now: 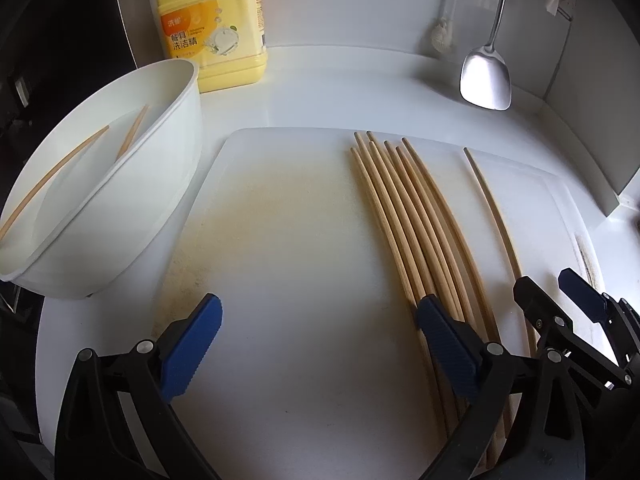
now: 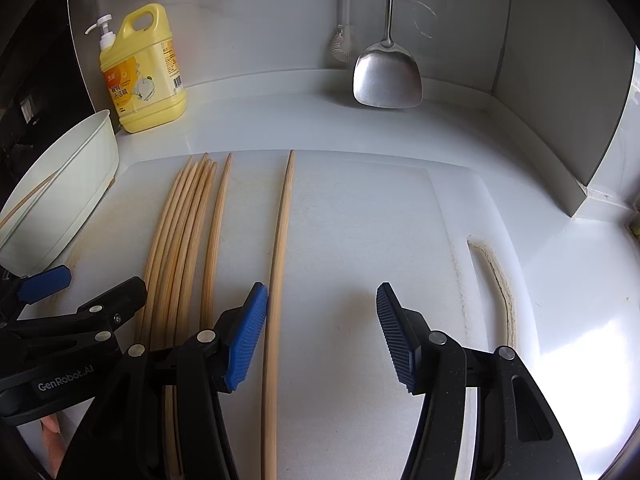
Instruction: Organize utensils
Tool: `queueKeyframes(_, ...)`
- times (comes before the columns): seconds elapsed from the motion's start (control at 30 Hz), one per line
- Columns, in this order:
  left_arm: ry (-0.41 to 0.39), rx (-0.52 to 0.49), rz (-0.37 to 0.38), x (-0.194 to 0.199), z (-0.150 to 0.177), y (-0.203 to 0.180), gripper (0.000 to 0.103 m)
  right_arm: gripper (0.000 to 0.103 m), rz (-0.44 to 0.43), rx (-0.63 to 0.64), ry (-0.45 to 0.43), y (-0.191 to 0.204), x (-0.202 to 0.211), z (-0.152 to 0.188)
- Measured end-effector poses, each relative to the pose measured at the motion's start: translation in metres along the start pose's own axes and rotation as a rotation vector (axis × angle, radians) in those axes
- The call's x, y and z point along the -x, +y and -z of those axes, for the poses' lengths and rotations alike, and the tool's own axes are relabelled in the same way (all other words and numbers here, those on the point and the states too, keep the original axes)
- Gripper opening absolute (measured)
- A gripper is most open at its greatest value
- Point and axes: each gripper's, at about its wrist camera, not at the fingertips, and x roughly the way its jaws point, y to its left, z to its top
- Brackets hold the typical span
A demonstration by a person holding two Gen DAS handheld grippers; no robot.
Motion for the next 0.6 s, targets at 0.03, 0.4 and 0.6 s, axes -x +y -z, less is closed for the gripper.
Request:
queueKeyframes(0.03,-0.001,-0.001,-0.006,0.000,0.000,0.000,0.097,0.055,0.000,-0.001,0.000,0.000,0.000,0.000)
queueKeyframes(0.4,0.000,0.006,-0.015,0.001,0.004,0.011,0.098,0.055,0.000,-0.001,0.002,0.002,-0.001,0.000)
queueKeyframes(0.6,0.019,0.011,-0.013,-0.003,0.003,0.010,0.098,0.055,0.002,0.009,0.004,0.004,-0.002,0.000)
